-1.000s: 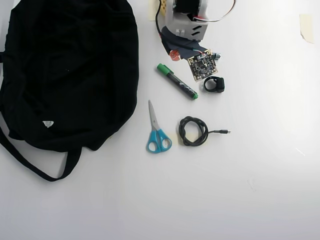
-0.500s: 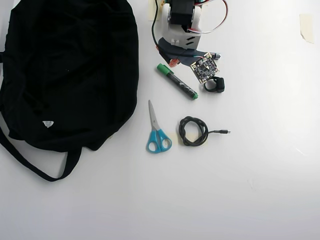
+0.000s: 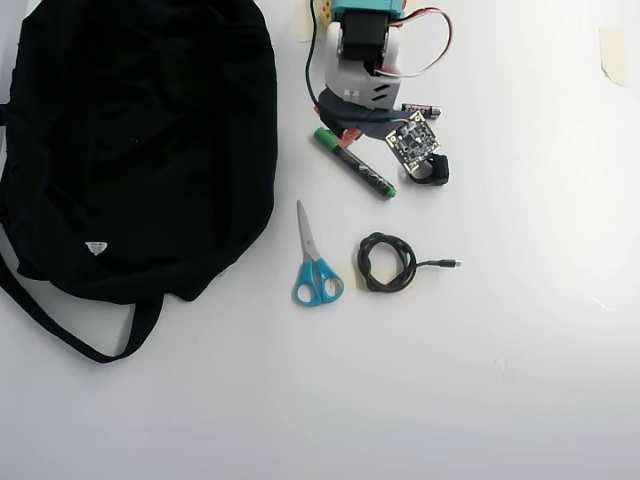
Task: Put the green marker into the black bag
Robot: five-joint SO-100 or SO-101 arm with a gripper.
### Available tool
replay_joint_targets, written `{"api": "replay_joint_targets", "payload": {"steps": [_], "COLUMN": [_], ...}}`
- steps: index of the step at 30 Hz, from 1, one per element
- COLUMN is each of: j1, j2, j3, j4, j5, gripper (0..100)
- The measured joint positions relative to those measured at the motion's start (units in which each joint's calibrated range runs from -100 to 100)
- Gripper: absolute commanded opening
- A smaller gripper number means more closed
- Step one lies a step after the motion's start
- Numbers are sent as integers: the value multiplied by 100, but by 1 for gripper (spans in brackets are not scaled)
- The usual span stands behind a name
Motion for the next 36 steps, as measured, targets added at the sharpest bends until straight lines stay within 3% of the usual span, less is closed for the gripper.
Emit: {"api": "replay_joint_targets", "payload": {"steps": [12, 20, 36], "j1": [-59, -191, -316], "j2": [0, 0, 0], "j3": [409, 841, 1171], "j4": [-266, -902, -1108], "j5": [0, -10, -186], "gripper": [13, 25, 26]}}
